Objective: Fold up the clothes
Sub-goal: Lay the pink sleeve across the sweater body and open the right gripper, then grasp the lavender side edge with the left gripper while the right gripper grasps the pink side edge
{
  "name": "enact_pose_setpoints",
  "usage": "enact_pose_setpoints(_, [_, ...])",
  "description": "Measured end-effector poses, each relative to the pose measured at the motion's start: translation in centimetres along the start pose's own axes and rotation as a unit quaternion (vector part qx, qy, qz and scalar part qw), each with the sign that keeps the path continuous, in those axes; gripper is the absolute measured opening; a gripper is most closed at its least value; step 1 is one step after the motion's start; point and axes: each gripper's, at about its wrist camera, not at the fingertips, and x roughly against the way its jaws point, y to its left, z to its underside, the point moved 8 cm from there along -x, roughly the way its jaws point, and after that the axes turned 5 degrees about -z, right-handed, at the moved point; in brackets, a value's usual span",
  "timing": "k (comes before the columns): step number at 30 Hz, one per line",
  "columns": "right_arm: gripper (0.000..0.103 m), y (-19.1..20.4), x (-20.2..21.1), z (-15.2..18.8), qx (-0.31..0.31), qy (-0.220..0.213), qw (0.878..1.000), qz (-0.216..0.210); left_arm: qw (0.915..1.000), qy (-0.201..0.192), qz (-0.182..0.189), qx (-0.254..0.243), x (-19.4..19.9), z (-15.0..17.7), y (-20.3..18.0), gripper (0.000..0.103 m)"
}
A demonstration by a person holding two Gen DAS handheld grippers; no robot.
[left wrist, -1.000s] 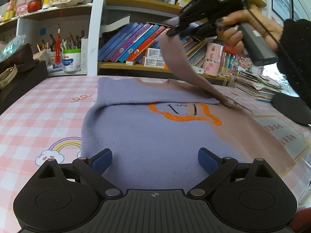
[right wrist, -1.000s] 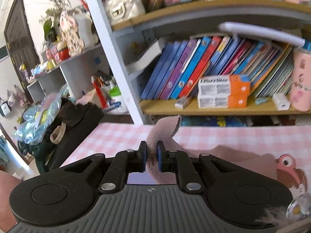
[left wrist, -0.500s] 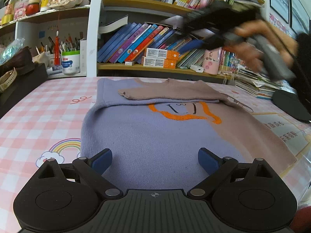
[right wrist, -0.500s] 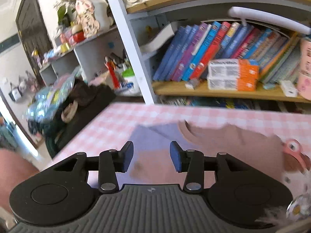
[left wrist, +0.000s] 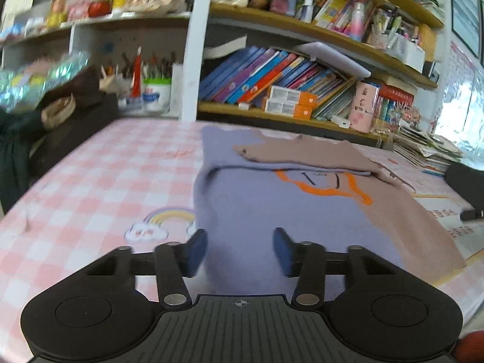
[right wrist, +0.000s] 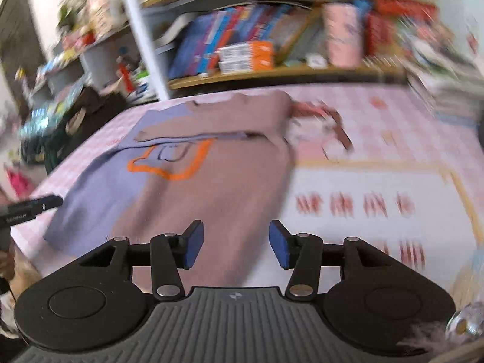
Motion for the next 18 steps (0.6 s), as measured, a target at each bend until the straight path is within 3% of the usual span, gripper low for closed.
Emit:
enact_pose_setpoints(6, [0.042, -1.2, 0.8, 2.9, -0.064, -0.011, 0.997, -0.037, 0.9989, 0.036, -0.012, 0.027, -0.1, 1.0, 1.3, 0.036])
enact_pose_setpoints(12, [0.031, -0.4, -1.0, 3.1, -0.07, 0.003, 0.996, -0.05, 0.9974, 0.046, -0.007, 0.055, -1.1, 1.5, 1.8, 0.035])
enact_pose_setpoints(14, [0.021, 0.0, -1.7, 2.9, -0.062, 0.004, 0.997, -0.046, 0.9962, 0.047, 0.007, 0.073, -1.4, 1.4, 2.0, 0.027])
enact_pose_setpoints(16, [0.011, 0.4, -1.9, 2.4, -0.061, -0.002, 0.997, -0.056, 0.994, 0.048, 0.024, 0.095, -1.7, 1.1, 2.2, 0.009])
enact_pose_setpoints(18, [0.008, 0.9, -1.7, 1.5, -0.061, -0.019, 0.995, -0.078, 0.993, 0.033, 0.042, 0.105, -1.4, 0.2, 2.0, 0.004])
